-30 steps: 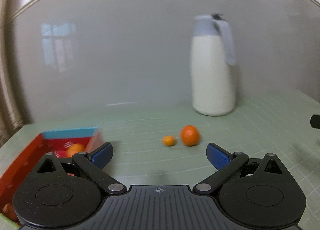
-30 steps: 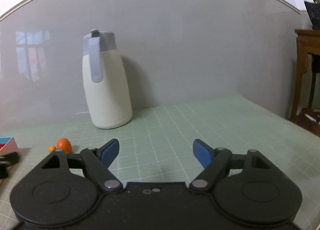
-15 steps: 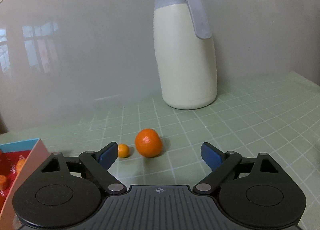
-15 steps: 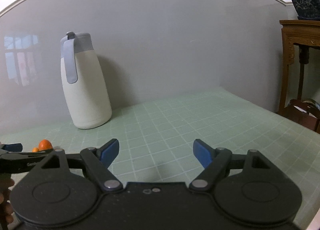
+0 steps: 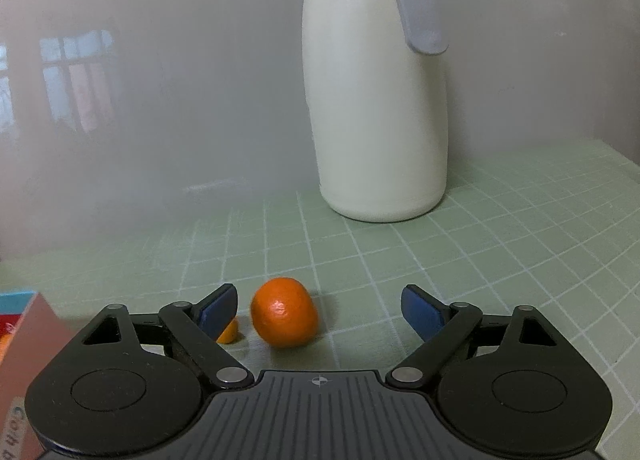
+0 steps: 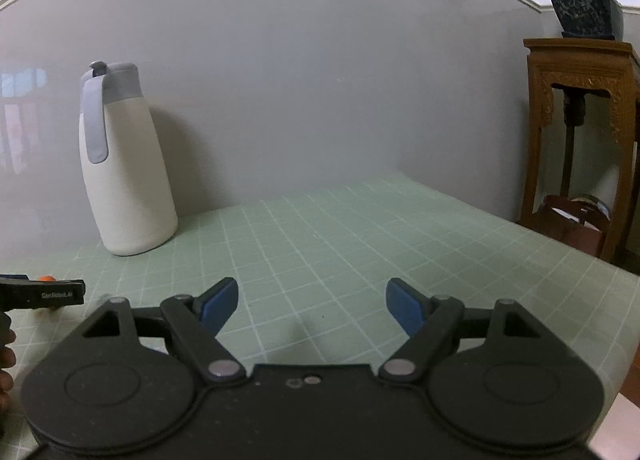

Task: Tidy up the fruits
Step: 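Lower the left tool onto the mandarin and close it, then carry the mandarin with the left tool into the box and open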

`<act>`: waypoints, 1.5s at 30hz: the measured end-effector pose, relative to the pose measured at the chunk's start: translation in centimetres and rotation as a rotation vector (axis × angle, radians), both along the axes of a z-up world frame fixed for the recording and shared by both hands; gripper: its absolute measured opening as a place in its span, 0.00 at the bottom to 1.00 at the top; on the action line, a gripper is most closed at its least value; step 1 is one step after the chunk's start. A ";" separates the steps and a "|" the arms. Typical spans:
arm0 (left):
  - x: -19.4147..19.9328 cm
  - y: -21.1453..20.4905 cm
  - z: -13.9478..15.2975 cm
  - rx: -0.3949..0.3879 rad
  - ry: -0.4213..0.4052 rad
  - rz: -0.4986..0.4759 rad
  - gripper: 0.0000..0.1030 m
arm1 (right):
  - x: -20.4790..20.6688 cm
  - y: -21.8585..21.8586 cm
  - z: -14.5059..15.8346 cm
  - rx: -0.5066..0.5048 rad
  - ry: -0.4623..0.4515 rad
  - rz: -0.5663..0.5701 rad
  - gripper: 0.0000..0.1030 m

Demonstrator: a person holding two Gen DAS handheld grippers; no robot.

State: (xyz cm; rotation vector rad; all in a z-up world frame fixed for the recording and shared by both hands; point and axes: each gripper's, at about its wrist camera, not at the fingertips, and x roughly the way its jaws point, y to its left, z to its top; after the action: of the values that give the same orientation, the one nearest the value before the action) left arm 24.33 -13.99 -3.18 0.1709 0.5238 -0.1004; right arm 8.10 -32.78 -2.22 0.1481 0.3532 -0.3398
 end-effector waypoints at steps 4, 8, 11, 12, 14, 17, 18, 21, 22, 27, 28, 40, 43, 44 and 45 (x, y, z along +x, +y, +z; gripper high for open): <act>0.7 0.6 -0.2 -0.037 0.029 0.006 0.76 | -0.6 0.1 0.2 -0.005 -0.014 0.011 0.79; 1.3 1.3 -0.5 -0.072 0.058 0.018 0.55 | -0.5 0.3 0.5 -0.005 -0.024 0.017 0.79; 2.1 1.8 -0.8 -0.108 0.099 0.015 0.46 | -0.5 0.4 0.7 -0.005 -0.029 0.018 0.79; 2.1 1.7 -0.8 -0.100 0.098 0.008 0.46 | -0.5 0.4 0.7 -0.006 -0.029 0.017 0.79; 1.9 1.6 -0.8 -0.085 0.092 0.002 0.46 | -0.6 0.2 0.8 0.000 -0.034 0.017 0.79; 1.9 1.7 -0.8 -0.096 0.095 0.005 0.46 | -0.5 0.2 0.8 0.003 -0.032 0.019 0.79; 2.1 1.7 -0.9 -0.100 0.096 0.008 0.46 | -0.5 0.2 0.8 0.002 -0.033 0.019 0.79; 2.2 1.6 -1.0 -0.097 0.094 0.014 0.46 | -0.4 0.3 0.9 -0.016 -0.030 0.000 0.79; 2.1 1.5 -0.9 -0.095 0.094 0.014 0.46 | -0.4 0.3 0.9 -0.013 -0.028 -0.001 0.79; 2.4 1.3 -1.1 -0.099 0.095 0.014 0.46 | -0.1 0.5 0.8 -0.014 -0.019 -0.001 0.79; 2.4 1.4 -1.1 -0.103 0.095 0.014 0.46 | -0.1 0.5 0.7 -0.012 -0.018 -0.001 0.79; 1.9 1.4 -0.8 -0.104 0.089 0.006 0.37 | 0.2 0.5 0.7 -0.009 -0.008 0.010 0.79; 1.7 1.4 -0.7 -0.102 0.074 -0.001 0.37 | 0.3 0.5 0.7 -0.005 -0.004 0.014 0.79; 1.5 1.4 -0.7 -0.103 0.066 -0.003 0.37 | 0.3 0.6 0.7 -0.006 -0.002 0.016 0.79; 1.2 1.5 -0.7 -0.106 0.059 -0.003 0.37 | 0.3 0.7 0.7 -0.008 -0.003 0.017 0.79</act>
State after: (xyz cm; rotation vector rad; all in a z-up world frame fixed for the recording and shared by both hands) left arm 25.58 -12.45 -3.85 0.0655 0.5755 -0.1357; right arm 8.43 -32.12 -1.55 0.1378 0.3505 -0.3242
